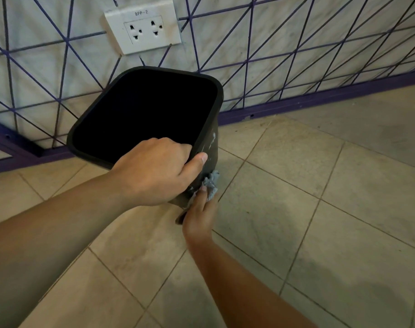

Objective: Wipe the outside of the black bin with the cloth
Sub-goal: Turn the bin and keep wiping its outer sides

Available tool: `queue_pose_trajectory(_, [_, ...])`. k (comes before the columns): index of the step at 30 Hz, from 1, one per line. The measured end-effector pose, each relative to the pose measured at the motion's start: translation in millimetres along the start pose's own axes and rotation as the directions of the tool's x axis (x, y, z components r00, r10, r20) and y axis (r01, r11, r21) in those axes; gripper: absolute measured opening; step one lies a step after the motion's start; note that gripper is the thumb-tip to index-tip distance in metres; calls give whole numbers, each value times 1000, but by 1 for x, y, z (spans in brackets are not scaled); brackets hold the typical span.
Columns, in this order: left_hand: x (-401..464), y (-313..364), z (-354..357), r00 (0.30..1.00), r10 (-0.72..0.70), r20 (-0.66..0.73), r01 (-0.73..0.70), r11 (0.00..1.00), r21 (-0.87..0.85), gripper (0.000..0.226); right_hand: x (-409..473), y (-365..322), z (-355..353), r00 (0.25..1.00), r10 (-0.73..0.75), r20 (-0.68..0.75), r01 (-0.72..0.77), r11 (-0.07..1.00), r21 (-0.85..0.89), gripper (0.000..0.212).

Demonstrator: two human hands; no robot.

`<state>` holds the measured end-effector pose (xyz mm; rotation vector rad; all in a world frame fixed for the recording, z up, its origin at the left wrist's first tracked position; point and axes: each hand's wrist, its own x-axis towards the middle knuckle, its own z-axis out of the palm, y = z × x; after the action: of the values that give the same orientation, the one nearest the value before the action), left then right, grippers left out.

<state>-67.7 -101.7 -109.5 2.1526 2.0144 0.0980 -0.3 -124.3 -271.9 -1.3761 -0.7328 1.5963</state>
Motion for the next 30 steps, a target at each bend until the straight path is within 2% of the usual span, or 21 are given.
queue_pose_trajectory(3, [2, -1, 0, 1000, 0, -17, 0, 1000, 7, 57, 28, -3, 5, 988, 154, -15, -152, 987, 56, 28])
queue_pose_trajectory(4, [2, -1, 0, 1000, -2, -13, 2, 1000, 4, 56, 26, -2, 7, 987, 159, -16, -158, 986, 60, 29])
queue_pose_trajectory(8, [1, 3, -4, 1000, -4, -1, 4, 1000, 4, 53, -13, 21, 6, 995, 96, 4, -96, 995, 39, 59])
queue_pose_trajectory(10, [1, 3, -4, 1000, 0, -9, 1, 1000, 6, 52, 3, 47, 6, 994, 108, -3, -108, 994, 15, 66])
queue_pose_trajectory(12, [2, 2, -4, 1000, -4, -14, 4, 1000, 6, 53, 11, 19, 3, 987, 155, -35, -156, 988, -20, 60])
queue_pose_trajectory(14, [2, 2, -4, 1000, -10, -8, 10, 1000, 4, 53, 6, 0, 1, 993, 118, 20, -119, 993, 21, 41])
queue_pose_trajectory(15, [1, 2, -4, 1000, -14, -5, 14, 1000, -1, 53, 0, -4, 1, 995, 85, 45, -87, 996, 37, 42])
queue_pose_trajectory(18, [1, 2, -4, 1000, -9, -9, 9, 1000, -2, 53, -19, -2, 0, 998, 53, 42, -53, 999, -10, 65])
queue_pose_trajectory(19, [1, 1, -4, 1000, -7, -11, 7, 1000, 0, 53, -11, 5, 3, 997, 75, 9, -75, 997, 7, 64])
queue_pose_trajectory(22, [1, 1, -3, 1000, -5, -16, 4, 1000, -6, 52, 2, -1, 5, 982, 189, 4, -189, 980, 57, 41])
queue_pose_trajectory(24, [2, 0, -3, 1000, -3, -13, 3, 1000, -9, 51, -11, -5, 5, 990, 137, 36, -139, 989, 57, 38])
queue_pose_trajectory(26, [2, 0, -3, 1000, 5, -12, -5, 1000, -1, 51, -27, -6, 7, 988, 134, 70, -137, 990, 39, 45])
queue_pose_trajectory(28, [1, -1, -4, 1000, 7, -6, -7, 1000, -3, 51, -18, 2, 10, 983, 186, 5, -186, 981, 56, 66])
queue_pose_trajectory(30, [2, -2, -3, 1000, 10, -4, -10, 1000, -18, 53, -6, 4, 9, 966, 260, 2, -259, 959, 113, 59])
